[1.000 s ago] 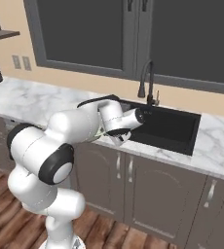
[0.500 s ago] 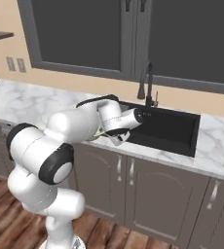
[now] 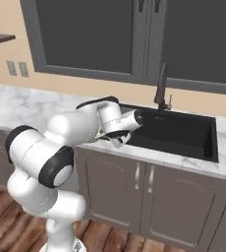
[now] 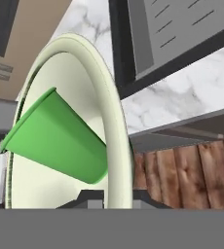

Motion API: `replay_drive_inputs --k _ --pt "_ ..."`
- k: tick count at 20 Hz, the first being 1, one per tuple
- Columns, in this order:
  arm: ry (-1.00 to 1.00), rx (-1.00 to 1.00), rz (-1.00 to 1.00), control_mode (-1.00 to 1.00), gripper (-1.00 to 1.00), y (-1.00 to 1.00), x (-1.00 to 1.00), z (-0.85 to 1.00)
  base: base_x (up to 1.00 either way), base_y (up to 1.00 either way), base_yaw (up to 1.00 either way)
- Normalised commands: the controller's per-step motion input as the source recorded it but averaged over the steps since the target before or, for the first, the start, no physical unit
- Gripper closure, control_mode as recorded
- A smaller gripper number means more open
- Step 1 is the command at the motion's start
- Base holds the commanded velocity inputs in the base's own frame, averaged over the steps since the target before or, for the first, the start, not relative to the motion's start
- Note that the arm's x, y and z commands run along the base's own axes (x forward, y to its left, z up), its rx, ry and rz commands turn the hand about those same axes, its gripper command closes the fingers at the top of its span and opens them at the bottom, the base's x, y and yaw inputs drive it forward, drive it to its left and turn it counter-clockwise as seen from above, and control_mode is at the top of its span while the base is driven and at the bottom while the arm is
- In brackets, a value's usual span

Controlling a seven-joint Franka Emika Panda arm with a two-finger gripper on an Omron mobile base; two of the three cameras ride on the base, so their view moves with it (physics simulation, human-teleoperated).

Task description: Place the cup inside the bowl on the dining table and move the bowl to any counter.

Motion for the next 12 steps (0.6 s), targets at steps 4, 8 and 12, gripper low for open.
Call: replay_drive_inputs --k 4,8,12 --pt "0.0 0.0 0.0 1.0 1.0 0.0 0.0 0.0 0.23 0.79 -0.13" --pt "0.0 0.0 0.0 1.0 1.0 0.0 0.0 0.0 0.26 0.75 -0.12" --pt "0.0 0.0 0.0 1.0 1.0 0.0 0.0 0.0 0.43 0.73 -0.09"
